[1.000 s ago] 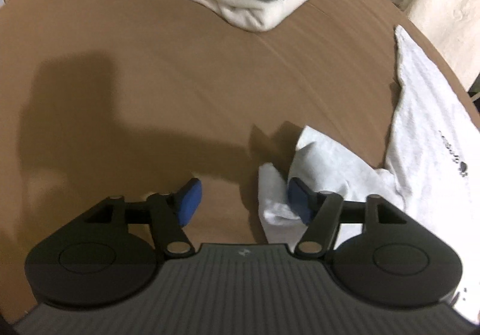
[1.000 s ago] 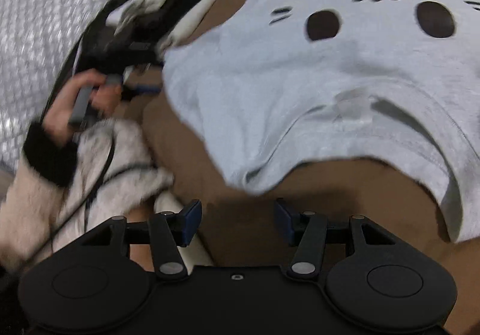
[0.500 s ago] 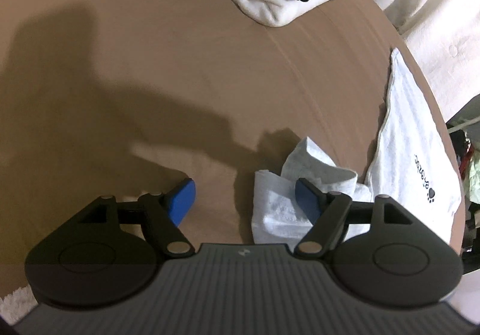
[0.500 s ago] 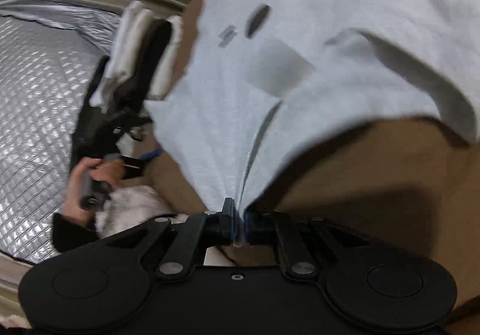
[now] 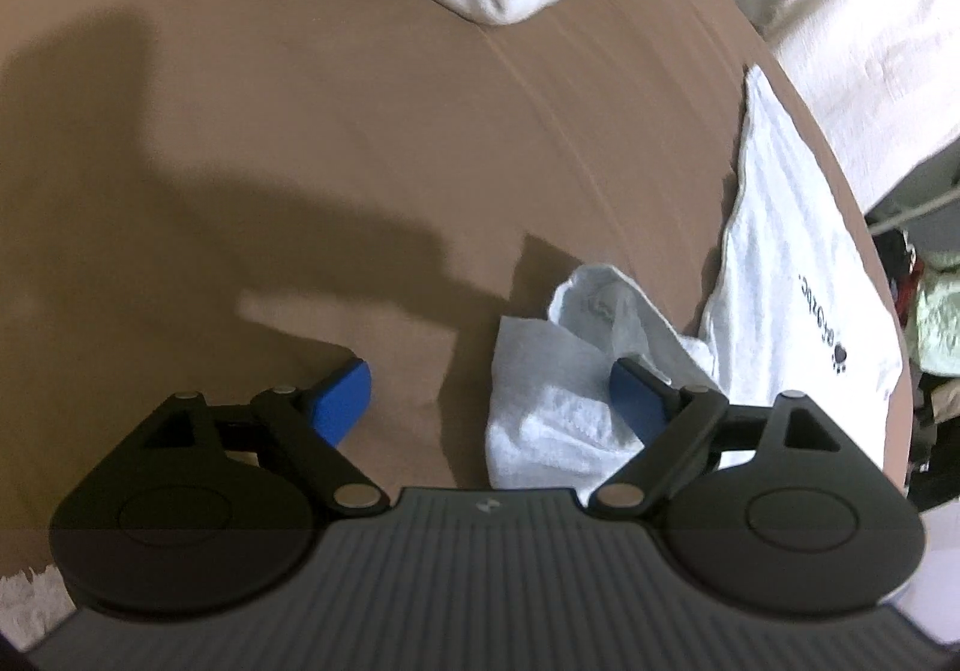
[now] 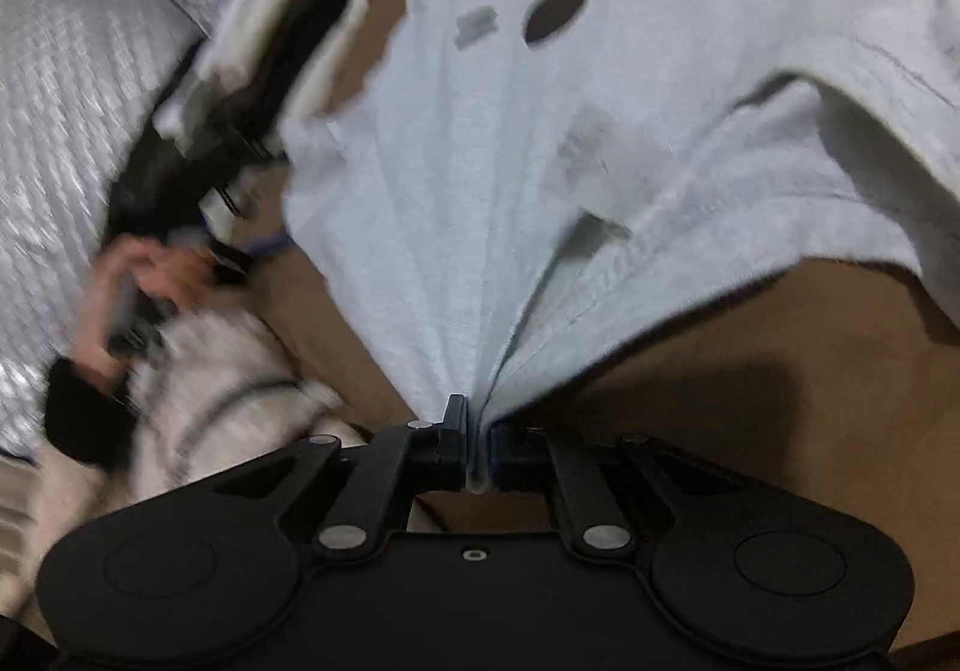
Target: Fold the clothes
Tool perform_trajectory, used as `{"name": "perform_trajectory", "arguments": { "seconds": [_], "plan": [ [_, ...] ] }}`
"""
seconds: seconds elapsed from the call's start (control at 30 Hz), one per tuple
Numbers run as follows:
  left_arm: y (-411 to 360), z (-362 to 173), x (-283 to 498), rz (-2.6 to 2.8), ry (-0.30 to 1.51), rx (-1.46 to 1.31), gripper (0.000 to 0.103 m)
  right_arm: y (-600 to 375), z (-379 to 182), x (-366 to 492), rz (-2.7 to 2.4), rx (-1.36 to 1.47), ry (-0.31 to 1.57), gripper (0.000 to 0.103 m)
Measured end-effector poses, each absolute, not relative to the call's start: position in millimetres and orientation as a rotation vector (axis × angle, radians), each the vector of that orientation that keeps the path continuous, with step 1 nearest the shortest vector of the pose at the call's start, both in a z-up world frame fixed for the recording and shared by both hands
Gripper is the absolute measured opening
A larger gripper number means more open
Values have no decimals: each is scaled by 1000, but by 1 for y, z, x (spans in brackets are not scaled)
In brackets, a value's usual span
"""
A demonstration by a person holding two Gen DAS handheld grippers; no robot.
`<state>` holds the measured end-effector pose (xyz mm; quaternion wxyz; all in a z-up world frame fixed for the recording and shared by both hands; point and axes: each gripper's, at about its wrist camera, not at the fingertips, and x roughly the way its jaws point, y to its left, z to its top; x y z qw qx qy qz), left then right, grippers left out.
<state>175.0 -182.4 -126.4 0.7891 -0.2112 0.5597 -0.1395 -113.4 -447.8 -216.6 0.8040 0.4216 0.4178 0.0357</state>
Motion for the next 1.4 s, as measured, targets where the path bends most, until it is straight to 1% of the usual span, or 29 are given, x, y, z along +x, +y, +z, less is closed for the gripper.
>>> {"name": "perform_trajectory", "arguments": {
  "seconds": [0.07,0.2,0.27,0.33,0.4,0.5,0.63,0.73,0.83,0.9,0.93,0.97,1.0,1.03,1.07,1.1,1.13,1.23,1.33,1.4],
  "plan": [
    [-182,-122,174,-278,1183,-436,87,-440,-213,-113,125,884,927,16],
    [-183,-111,167,-263,1138,-376,88,-424,-206,-112,226,846,989,16],
    [-184,-111,165,-291,1149,-387,88,-431,-192,-115,203,809,933,18],
    [-184,-113,166,-328,1172,-420,88,-443,-176,-118,164,755,892,24],
    [-184,-115,165,-350,1194,-450,88,-455,-159,-121,134,704,845,35],
    [-183,-109,161,-367,1144,-463,88,-472,-136,-125,101,635,774,43],
    [-186,-97,153,-421,1074,-461,88,-498,-112,-109,96,408,776,44],
    [-197,-99,150,-430,1089,-404,90,-528,-96,-98,68,214,738,50],
    [-212,-107,155,-394,1127,-327,90,-566,-94,-85,6,208,707,51],
    [-222,-115,158,-385,1153,-288,89,-588,-99,-79,-61,231,744,52],
    [-226,-120,159,-389,1167,-271,85,-597,-101,-78,-79,200,778,52],
    [-231,-121,158,-423,1156,-248,42,-606,-104,-77,-97,167,812,52],
    [-237,-120,156,-449,1152,-212,7,-615,-106,-81,-104,139,806,52],
    [-242,-119,155,-474,1148,-177,6,-628,-110,-90,-118,138,770,54],
    [-246,-114,149,-485,1116,-145,6,-642,-118,-101,-144,194,729,61],
    [-248,-104,142,-494,1068,-123,6,-657,-125,-112,-171,252,687,65],
    [-251,-95,134,-503,1020,-101,6,-679,-135,-117,-250,379,724,65],
    [-255,-67,112,-604,961,-237,6,-725,-144,-140,-360,695,736,65],
    [-294,-33,87,-742,930,-217,6,-751,-136,-171,-292,883,564,65],
    [-332,-9,63,-868,912,-198,6,-758,-135,-179,-307,905,532,65]
  ]
}}
